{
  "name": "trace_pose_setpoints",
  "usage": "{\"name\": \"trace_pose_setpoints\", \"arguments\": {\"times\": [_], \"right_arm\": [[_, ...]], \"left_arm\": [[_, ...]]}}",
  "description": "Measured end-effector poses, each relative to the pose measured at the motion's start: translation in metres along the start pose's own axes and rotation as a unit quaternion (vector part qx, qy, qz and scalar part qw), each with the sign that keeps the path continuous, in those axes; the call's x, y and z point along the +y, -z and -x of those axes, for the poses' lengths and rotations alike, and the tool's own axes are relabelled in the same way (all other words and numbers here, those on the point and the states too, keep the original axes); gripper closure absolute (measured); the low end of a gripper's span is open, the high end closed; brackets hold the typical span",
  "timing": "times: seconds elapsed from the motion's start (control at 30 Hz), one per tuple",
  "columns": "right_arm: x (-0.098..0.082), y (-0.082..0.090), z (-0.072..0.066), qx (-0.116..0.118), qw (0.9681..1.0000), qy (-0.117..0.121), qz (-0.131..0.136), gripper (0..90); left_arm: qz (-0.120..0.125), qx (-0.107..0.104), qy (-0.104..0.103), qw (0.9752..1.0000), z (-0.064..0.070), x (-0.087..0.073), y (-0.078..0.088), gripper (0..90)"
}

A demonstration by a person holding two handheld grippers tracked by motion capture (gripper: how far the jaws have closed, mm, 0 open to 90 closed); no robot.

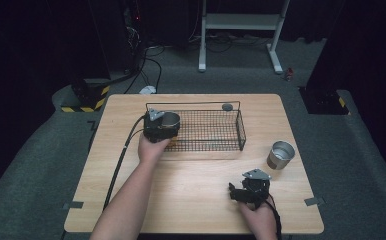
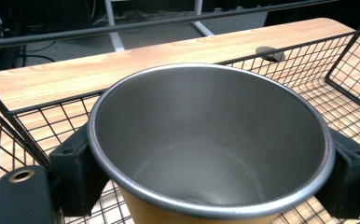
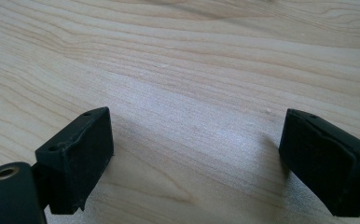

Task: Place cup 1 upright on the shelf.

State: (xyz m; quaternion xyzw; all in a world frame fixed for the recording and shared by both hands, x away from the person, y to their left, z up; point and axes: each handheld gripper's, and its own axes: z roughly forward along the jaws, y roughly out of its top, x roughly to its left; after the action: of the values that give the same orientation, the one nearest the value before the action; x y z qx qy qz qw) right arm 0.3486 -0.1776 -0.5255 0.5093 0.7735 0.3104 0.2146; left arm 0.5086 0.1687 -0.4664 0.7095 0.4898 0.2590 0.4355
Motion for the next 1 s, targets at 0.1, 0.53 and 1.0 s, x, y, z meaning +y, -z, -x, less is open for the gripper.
{"name": "trace_pose_setpoints", "arguments": {"times": [0.1,0.53,1.0], "right_arm": [[0.0,0.0,0.0,0.0,1.0,0.0,0.0,9.7],[0.0,0.0,0.0003,0.0,1.0,0.002,0.0,9.7],[0.0,-0.0001,0.0001,0.0,1.0,0.001,0.001,9.8]], "left_arm": [[-0.001,0.0,-0.003,1.0,0.0002,-0.0002,-0.0001,13.3],[-0.001,0.002,-0.013,0.9999,-0.001,-0.0027,0.002,13.3],[-0.018,-0.002,-0.016,0.9997,-0.0036,-0.0038,0.0076,13.2]]}}
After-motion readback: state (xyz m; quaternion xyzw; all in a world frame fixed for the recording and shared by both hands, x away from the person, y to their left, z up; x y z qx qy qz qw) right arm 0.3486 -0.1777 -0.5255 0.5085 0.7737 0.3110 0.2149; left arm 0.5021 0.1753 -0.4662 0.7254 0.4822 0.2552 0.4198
